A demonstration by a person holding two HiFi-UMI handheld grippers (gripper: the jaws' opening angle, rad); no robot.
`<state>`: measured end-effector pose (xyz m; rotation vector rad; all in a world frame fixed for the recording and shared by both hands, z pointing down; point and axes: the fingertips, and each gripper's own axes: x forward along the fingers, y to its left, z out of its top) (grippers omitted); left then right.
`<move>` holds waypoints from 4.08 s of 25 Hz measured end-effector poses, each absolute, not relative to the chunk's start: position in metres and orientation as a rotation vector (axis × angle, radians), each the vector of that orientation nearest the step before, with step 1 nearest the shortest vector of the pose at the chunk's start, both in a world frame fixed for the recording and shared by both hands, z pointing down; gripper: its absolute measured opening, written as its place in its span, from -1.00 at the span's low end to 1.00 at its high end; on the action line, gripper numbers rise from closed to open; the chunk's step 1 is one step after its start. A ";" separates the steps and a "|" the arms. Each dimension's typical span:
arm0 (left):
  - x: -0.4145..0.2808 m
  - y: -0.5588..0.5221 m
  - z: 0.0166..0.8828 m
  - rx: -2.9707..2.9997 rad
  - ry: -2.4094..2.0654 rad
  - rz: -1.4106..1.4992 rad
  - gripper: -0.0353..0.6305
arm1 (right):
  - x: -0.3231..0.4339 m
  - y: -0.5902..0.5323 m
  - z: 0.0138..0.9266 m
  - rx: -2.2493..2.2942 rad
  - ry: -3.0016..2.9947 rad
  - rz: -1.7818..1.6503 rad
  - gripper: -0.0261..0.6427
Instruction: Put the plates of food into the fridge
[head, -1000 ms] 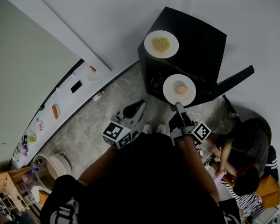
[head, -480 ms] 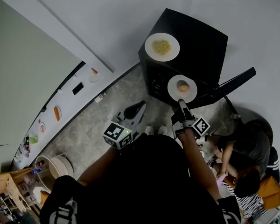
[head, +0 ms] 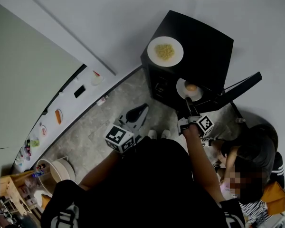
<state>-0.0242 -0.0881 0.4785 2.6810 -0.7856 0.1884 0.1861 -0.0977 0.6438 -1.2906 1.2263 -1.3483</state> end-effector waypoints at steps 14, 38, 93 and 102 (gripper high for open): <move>-0.020 -0.095 0.481 2.682 -0.792 0.205 -0.78 | 0.201 -0.117 0.659 -1.333 1.073 -1.315 -0.80; -0.021 -0.090 0.479 2.712 -0.786 0.248 -0.78 | 0.232 -0.136 0.674 -1.467 0.843 -1.221 -0.82; -0.017 -0.075 0.479 2.699 -0.772 0.187 -0.78 | 0.200 -0.085 0.583 -1.583 1.580 -0.945 -0.85; -0.015 -0.066 0.474 2.709 -0.764 0.181 -0.78 | 0.172 -0.072 0.541 -1.585 1.866 -0.795 -0.85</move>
